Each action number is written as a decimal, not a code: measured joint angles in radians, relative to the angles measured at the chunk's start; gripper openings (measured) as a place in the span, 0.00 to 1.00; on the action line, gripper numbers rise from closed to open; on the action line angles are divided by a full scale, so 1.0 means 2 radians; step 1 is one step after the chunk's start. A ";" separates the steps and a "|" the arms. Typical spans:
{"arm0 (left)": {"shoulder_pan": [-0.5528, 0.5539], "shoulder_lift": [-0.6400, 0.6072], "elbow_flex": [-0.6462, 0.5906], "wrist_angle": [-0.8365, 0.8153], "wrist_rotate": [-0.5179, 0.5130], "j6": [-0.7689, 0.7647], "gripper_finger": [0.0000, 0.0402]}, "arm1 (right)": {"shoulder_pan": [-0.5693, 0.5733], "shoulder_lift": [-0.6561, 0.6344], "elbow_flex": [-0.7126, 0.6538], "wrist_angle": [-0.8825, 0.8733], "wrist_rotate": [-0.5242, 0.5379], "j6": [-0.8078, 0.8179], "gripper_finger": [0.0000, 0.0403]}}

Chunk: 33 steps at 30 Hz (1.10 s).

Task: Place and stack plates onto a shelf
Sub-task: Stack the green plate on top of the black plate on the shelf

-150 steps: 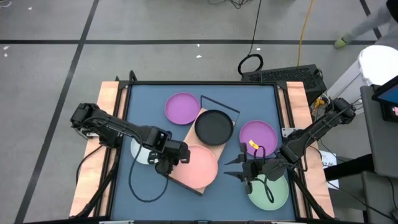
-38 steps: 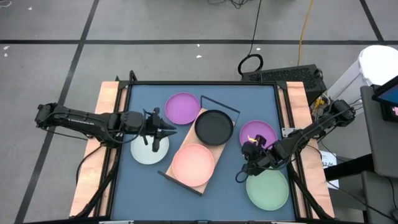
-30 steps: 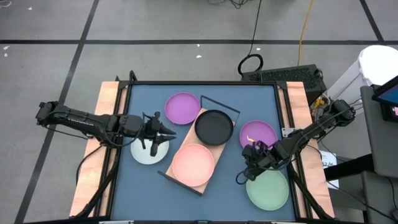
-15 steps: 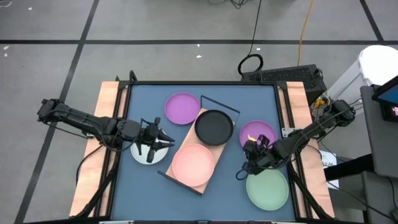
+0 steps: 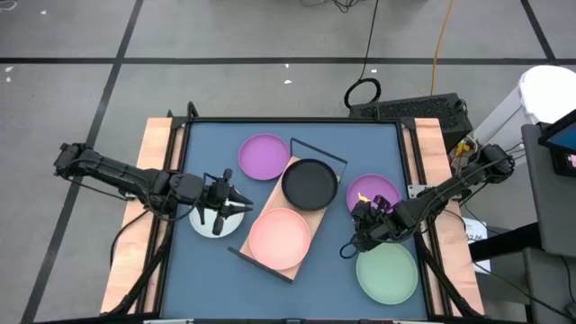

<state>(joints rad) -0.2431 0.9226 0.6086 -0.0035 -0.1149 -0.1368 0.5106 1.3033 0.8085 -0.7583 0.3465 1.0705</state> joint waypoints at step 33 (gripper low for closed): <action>0.000 0.000 0.000 0.000 0.000 0.001 0.21 | 0.117 0.000 -0.023 0.086 -0.084 -0.254 0.29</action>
<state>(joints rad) -0.2428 0.9226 0.6086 -0.0044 -0.1158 -0.1347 0.7452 1.3037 0.7626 -0.5853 0.1785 0.5618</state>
